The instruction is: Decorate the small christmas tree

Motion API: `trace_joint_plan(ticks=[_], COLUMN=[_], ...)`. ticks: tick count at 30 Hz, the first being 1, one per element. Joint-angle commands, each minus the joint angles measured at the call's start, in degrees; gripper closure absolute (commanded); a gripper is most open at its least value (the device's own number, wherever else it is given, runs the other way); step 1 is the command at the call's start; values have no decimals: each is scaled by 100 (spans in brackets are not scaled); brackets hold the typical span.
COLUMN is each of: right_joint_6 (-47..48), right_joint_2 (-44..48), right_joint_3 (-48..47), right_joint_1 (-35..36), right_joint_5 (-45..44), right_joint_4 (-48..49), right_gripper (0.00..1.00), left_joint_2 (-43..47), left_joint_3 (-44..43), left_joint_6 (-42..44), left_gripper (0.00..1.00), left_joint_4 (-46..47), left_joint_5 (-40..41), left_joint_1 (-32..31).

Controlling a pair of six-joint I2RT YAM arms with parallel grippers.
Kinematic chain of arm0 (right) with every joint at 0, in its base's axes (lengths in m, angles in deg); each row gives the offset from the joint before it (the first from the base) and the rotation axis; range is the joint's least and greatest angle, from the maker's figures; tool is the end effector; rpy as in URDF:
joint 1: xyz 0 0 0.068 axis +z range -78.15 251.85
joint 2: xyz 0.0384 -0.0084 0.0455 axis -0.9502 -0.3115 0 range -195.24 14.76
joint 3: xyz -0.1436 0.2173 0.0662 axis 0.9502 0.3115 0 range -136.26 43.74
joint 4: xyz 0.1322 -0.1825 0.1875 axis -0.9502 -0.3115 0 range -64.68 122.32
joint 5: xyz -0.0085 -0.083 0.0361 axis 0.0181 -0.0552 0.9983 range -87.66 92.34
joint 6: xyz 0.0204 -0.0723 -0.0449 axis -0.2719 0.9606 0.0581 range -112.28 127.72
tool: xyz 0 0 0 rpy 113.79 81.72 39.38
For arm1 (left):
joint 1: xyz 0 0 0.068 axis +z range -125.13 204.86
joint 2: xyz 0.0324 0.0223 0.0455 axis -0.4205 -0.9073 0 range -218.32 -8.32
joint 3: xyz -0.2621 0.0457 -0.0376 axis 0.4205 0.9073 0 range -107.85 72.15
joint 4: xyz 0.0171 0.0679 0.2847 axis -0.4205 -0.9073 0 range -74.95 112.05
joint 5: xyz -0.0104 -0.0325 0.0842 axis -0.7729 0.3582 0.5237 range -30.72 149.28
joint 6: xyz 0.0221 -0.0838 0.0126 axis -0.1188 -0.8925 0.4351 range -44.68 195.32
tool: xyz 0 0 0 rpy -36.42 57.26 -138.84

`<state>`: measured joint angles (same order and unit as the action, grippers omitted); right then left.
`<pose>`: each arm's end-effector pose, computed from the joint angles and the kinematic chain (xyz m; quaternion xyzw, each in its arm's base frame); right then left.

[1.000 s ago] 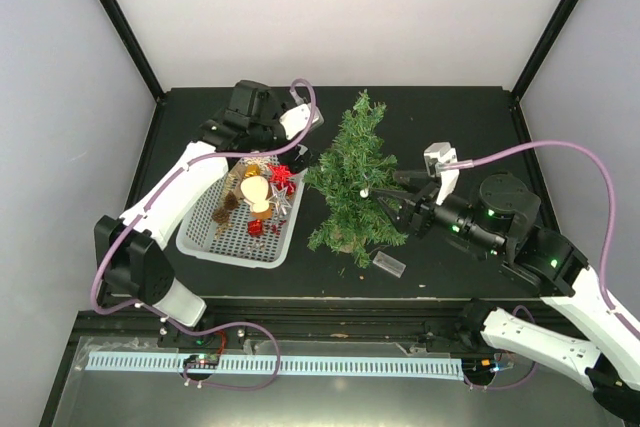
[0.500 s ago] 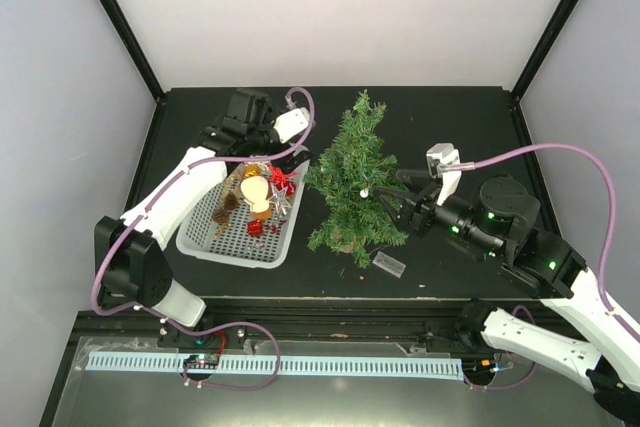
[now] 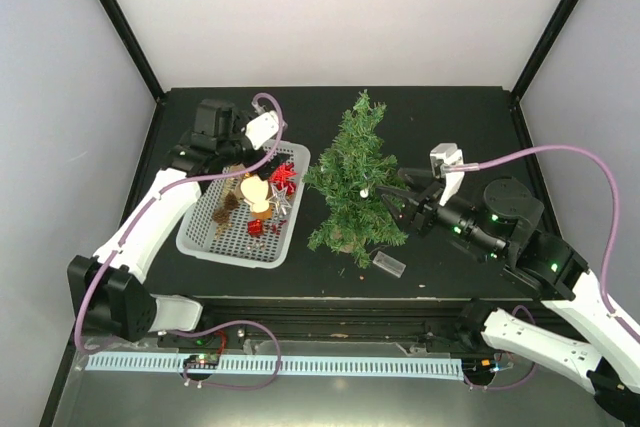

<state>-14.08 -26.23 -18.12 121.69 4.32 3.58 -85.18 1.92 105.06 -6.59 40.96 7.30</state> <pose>0.1353 0.1644 0.4185 -0.1936 0.7286 0.3950 0.5250 0.3408 -0.1334 0.3086 0.4188 0.7738 -0.0926 0.4662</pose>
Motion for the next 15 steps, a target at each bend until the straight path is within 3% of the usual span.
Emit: trace_joint_plan(ticks=[1,9,15], right_joint_6=[-35,-247,-554], right_joint_2=[156,293,186], right_joint_3=[-1,242,200], right_joint_1=[18,21,21], right_joint_5=[-191,-927,-1584], right_joint_4=[6,-407,-1080], right_gripper=[27,27,27], left_joint_2=[305,827,1247], left_joint_3=[272,470,585], left_joint_6=[-236,-376,-133], left_gripper=[1,1,1], left_joint_4=[67,-651,-1619], left_joint_5=[-156,-352,-1146], left_joint_1=[360,1423,2265])
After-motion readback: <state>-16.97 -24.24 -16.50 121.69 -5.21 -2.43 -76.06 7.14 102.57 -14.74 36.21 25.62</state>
